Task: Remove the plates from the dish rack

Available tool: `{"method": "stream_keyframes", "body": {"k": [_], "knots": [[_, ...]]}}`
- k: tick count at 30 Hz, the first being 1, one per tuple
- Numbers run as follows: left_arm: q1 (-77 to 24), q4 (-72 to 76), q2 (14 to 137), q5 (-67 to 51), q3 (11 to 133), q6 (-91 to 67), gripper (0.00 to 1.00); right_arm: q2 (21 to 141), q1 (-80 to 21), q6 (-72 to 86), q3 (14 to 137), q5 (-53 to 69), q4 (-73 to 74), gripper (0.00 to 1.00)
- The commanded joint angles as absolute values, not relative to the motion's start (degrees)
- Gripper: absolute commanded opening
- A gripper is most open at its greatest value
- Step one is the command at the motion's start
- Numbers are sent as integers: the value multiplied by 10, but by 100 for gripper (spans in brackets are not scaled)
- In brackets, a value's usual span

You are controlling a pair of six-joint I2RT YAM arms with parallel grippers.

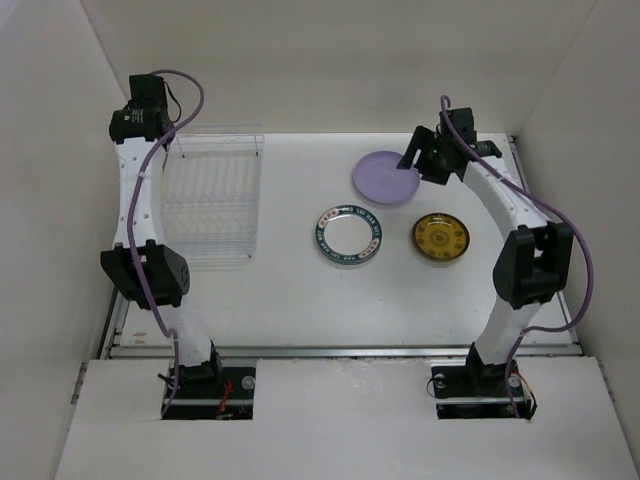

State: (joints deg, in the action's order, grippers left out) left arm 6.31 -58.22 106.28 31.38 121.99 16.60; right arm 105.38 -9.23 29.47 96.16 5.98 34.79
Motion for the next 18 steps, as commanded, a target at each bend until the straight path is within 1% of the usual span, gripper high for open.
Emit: {"method": "stream_keyframes", "body": {"k": [1, 4, 6, 7, 8, 10, 11, 12, 14, 17, 18], "knots": [[45, -585, 1022, 331, 1247, 176, 0, 1024, -108, 265, 973, 52, 351, 79], [39, -585, 1001, 309, 1254, 170, 0, 1011, -127, 234, 968, 72, 344, 79], [39, -591, 985, 269, 1259, 161, 0, 999, -148, 218, 956, 120, 320, 81], [33, -606, 980, 185, 1259, 161, 0, 999, -155, 213, 956, 137, 309, 86], [33, -615, 980, 136, 1259, 156, 0, 999, -172, 206, 949, 172, 297, 88], [33, -639, 974, 26, 1259, 156, 0, 993, -193, 200, 942, 205, 255, 90], [33, -668, 980, -81, 1259, 156, 0, 993, -204, 200, 942, 220, 240, 92], [28, -680, 987, -123, 1259, 161, 0, 993, -226, 200, 942, 255, 227, 92], [9, -705, 1013, -167, 1259, 155, 0, 1013, -244, 214, 952, 286, 187, 93], [-11, -716, 1053, -172, 1259, 149, 0, 1052, -264, 263, 980, 324, 145, 94], [-17, -722, 1059, -196, 1259, 143, 0, 1063, -272, 272, 988, 331, 137, 94]]}}
